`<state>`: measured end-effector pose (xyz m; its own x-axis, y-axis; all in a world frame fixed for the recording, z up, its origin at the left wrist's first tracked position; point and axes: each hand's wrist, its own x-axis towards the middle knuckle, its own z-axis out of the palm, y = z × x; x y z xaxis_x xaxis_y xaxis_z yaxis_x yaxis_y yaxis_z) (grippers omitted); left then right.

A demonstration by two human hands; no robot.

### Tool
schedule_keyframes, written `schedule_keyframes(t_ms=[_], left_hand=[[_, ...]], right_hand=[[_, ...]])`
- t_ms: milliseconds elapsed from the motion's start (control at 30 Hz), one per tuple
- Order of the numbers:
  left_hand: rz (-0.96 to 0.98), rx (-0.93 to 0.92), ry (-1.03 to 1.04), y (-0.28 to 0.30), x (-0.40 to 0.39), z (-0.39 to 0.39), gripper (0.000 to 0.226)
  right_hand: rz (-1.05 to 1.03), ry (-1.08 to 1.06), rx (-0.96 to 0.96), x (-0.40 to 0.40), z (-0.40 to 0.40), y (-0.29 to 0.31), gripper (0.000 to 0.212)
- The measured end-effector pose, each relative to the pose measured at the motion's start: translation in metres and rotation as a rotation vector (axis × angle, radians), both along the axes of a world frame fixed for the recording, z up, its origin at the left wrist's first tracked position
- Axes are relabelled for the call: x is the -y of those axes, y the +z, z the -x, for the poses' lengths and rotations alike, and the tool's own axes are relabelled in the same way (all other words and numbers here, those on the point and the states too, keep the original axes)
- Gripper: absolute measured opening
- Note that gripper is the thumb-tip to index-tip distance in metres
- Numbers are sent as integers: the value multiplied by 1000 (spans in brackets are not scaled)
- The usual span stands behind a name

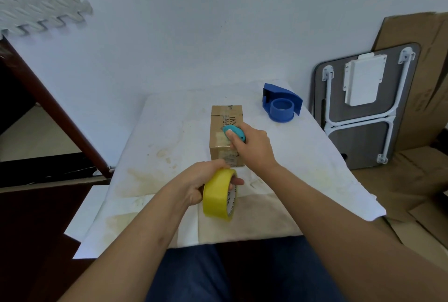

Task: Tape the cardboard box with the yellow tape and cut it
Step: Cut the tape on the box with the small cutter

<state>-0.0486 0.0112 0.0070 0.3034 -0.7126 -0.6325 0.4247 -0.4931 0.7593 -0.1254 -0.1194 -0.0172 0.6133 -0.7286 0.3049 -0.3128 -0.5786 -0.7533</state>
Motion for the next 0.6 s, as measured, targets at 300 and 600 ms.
schedule_keyframes(t_ms=[300, 600], left_hand=[[69, 27, 45, -3, 2, 7, 27], [71, 14, 50, -4, 3, 6, 23]], right_hand=[[-155, 36, -14, 8, 0, 3, 32], [-545, 195, 142, 16, 13, 37, 31]])
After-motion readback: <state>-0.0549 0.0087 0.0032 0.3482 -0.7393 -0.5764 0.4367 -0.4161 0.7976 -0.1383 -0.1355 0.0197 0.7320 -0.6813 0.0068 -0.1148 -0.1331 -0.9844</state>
